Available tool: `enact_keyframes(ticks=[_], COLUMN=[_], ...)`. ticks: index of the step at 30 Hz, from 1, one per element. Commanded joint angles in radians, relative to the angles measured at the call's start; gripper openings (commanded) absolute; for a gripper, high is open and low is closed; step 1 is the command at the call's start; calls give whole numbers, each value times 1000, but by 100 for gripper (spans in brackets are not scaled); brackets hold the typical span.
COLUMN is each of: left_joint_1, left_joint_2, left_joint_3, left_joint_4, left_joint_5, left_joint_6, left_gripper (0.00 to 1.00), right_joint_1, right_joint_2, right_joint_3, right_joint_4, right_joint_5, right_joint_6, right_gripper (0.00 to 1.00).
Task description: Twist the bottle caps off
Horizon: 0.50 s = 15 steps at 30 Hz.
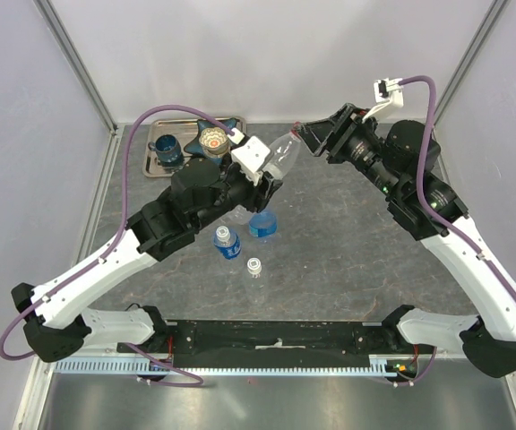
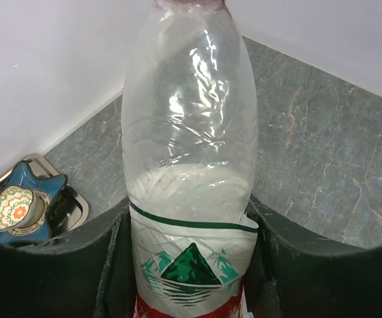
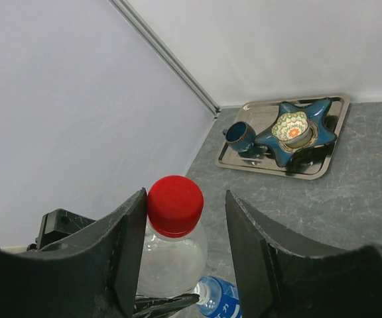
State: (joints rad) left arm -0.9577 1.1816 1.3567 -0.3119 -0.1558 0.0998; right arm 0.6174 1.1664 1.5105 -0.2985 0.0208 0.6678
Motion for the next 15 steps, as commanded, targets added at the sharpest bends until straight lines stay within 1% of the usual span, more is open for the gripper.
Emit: enact_keyframes(ticks=[1, 6, 9, 10, 12, 13, 15], left_joint_1=[-7, -9, -7, -9, -7, -9, -7], left_joint_2=[-40, -40, -43, -43, -43, -43, -46], left_joint_3=[-18, -24, -28, -30, -33, -36, -41], left_joint_4=[80, 80, 85, 85, 88, 89, 94], left_joint_5=[-4, -1, 2, 2, 5, 6, 4], left_joint_6=[37, 38, 37, 37, 35, 34, 35], left_gripper=[14, 14, 15, 15, 15, 15, 15], right_joint_1=[-1, -2, -1, -1, -1, -2, -1], right_joint_2=[10, 7, 16, 16, 15, 15, 13], right_joint_3=[-15, -26, -27, -35, -44, -50, -56], right_joint_4=[44, 68, 73, 84, 90, 96, 99], right_joint_5=[-7, -13, -18, -41, -53, -56, -65], right_joint_6=[13, 18, 24, 24, 32, 32, 33], right_gripper=[58, 54, 48, 43, 39, 32, 22])
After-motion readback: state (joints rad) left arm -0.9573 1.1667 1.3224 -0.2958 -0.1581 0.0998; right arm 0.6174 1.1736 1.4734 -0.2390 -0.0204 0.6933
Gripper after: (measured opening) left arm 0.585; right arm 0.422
